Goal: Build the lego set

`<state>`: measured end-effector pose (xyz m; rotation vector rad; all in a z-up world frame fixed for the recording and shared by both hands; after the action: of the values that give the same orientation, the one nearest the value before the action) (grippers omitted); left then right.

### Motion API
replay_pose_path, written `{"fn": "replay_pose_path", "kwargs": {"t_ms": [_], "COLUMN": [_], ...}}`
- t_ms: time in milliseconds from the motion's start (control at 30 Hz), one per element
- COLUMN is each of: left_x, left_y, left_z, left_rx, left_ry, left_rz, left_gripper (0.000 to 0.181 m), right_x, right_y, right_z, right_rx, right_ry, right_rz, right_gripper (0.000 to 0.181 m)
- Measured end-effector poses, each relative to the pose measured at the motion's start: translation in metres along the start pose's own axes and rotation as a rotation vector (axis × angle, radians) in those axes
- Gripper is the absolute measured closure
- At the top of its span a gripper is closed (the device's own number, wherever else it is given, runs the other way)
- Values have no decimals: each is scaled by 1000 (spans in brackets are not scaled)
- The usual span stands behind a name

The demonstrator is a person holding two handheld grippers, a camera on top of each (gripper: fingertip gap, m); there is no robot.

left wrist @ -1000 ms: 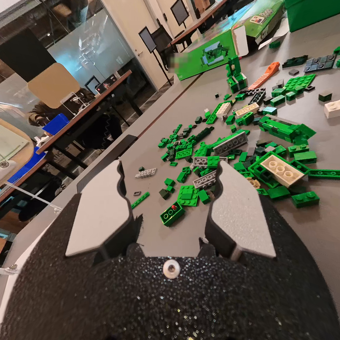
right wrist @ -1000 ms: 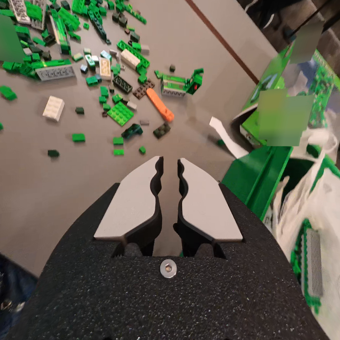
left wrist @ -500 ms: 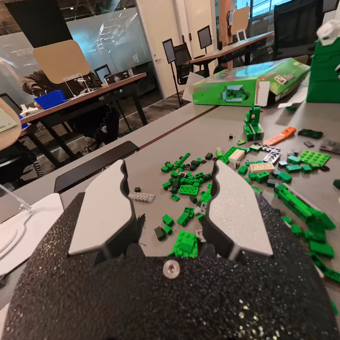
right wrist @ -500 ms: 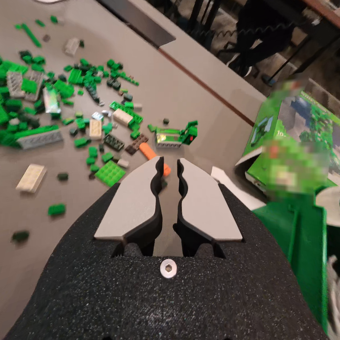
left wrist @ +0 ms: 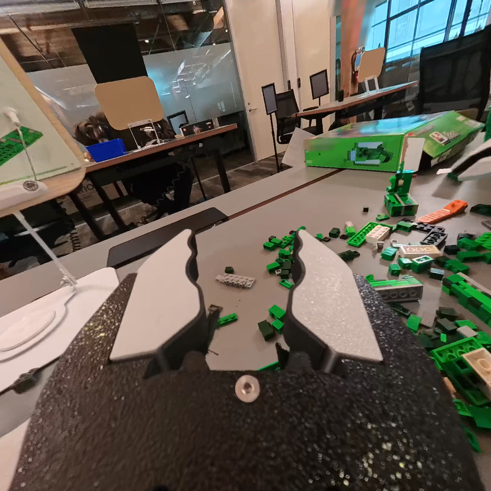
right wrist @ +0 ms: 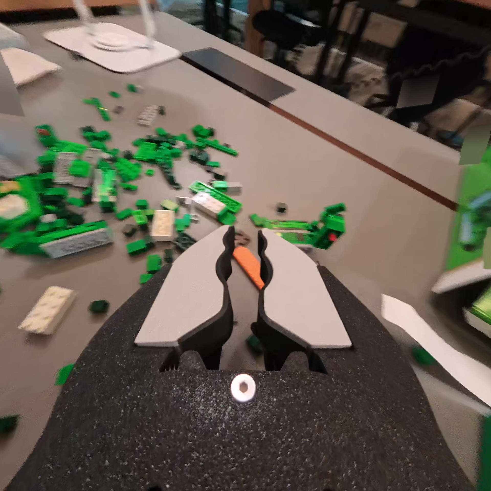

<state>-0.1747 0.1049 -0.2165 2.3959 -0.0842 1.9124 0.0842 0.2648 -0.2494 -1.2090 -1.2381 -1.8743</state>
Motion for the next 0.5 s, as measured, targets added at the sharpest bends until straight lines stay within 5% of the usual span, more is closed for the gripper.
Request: {"fn": "replay_pose_path", "kwargs": {"t_ms": [133, 233, 333, 500], "left_x": [-8, -9, -9, -10], "left_y": [-7, -9, -10, -12], "left_z": [9, 19, 27, 43], "left_rx": [-107, -188, -241, -334], "left_ry": [15, 11, -3, -11], "left_rz": [-41, -58, -69, -94], "left_gripper": [116, 116, 118, 121], "right_x": [20, 17, -8, -16], "right_y": [4, -2, -15, -22], "right_z": [-55, -97, -116, -130], "right_rx": [364, 536, 531, 515], "right_ry": [-57, 25, 226, 309], "right_rz": [99, 0, -201, -244], "right_gripper": [181, 163, 138, 103]}}
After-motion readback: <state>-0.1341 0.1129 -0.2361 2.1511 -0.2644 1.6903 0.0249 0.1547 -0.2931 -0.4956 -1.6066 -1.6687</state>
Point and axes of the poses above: each gripper's, where its closed fingertips meet, y back along the fingers, x out of its top, z = x × y across the jaws, the point moved 4 cm from there along y, back along the fingers, and after that the axes turned 9 degrees about -x, right-handed, at the moved point
